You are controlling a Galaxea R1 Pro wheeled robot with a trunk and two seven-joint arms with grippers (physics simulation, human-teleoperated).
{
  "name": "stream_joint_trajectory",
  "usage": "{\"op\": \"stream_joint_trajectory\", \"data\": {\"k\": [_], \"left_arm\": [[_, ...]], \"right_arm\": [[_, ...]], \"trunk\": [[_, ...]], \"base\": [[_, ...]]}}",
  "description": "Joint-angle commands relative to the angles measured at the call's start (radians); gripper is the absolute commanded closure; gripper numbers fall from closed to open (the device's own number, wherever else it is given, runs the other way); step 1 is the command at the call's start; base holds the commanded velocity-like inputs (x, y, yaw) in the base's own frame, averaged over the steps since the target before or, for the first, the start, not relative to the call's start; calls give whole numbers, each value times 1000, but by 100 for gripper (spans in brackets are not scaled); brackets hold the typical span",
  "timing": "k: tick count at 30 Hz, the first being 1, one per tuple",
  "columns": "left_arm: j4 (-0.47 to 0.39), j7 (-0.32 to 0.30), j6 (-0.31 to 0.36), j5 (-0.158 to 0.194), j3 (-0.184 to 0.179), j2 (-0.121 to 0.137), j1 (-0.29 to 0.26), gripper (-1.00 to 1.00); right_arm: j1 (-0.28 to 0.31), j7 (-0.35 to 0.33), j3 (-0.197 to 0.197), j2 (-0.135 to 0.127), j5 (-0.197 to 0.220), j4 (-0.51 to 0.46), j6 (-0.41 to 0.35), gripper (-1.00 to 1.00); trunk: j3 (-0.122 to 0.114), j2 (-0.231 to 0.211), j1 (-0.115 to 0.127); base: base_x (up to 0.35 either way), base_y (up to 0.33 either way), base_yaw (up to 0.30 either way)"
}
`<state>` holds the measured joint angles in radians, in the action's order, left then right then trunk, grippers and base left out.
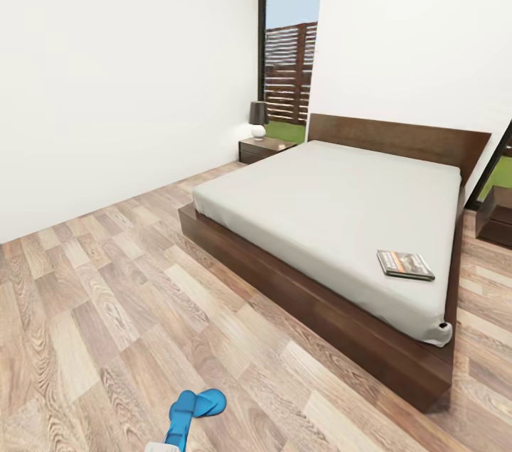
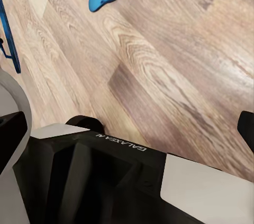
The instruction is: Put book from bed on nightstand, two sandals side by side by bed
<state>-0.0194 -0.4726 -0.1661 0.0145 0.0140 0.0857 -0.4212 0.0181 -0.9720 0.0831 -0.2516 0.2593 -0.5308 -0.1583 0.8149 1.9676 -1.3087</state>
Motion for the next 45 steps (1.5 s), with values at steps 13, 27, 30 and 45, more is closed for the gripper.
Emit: {"op": "stream_joint_trajectory", "data": {"k": [13, 27, 30, 45], "left_arm": [[0, -3, -3, 0, 1, 1, -1, 100], [1, -1, -4, 0, 1, 1, -1, 100], [1, -1, -4, 0, 1, 1, -1, 100], [1, -1, -4, -1, 1, 0, -1, 100]], "right_arm": [[0, -3, 1, 0, 7, 0, -10, -100], [0, -3, 1, 0, 6, 0, -10, -100], [0, -3, 1, 0, 6, 0, -10, -100], [0, -3, 1, 0, 6, 0, -10, -100]], "trunk": [[1, 0, 0], [1, 0, 0], [1, 0, 0], [1, 0, 0]], "base": [[255, 0, 6], [205, -95, 8], [10, -9, 170], [56, -53, 242]]}}
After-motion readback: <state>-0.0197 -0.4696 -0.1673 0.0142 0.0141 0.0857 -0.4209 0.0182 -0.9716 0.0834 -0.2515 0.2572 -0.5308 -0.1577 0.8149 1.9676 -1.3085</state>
